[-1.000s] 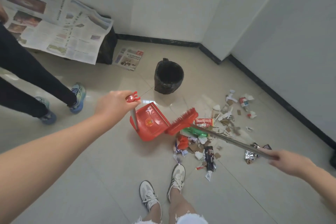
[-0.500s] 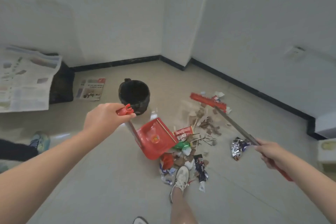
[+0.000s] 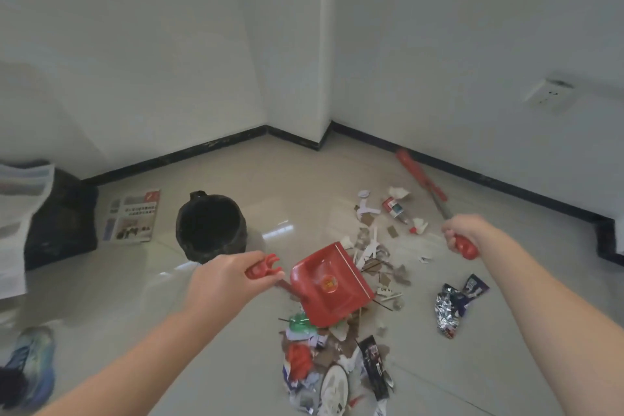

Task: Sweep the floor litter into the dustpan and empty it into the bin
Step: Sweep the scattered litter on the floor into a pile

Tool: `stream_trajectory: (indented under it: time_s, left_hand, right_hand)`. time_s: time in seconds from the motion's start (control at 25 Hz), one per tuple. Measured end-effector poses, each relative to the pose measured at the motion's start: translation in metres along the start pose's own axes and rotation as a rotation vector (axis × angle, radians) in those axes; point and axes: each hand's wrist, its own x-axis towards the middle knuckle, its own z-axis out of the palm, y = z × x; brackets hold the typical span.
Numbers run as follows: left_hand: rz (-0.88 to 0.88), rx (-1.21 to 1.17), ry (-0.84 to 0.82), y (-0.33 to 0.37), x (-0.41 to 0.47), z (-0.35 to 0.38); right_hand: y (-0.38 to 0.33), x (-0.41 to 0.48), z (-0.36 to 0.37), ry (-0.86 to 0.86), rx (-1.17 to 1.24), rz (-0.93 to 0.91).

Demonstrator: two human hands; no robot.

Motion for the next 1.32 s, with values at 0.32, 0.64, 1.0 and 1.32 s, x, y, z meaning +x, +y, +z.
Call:
stream_trajectory:
  time_s: [0.32,0.64,1.0,1.32]
  left_hand:
    - [-0.019,0.101,-0.085,0.009,0.070,0.020]
    - [-0.113,-0.002,-0.001,-0.023,0.099,-0.024]
    - [0.227,0.061,-0.052,-0.056,0.111,-0.071]
    - [0.313,0.019,-0.096,-0.037,0.104,-0.065]
  right_hand:
    - [-0.017,0.026,0.054,-0.117,-0.361,0.029]
    - [0.105,-0.100,0.104,-0.091,-0.668,-0.042]
    - [0.220,-0.246,0.186,-0.154,-0.657,0.035]
    - [0.255,-0.284,0.185,0.022,-0.293,-0.003]
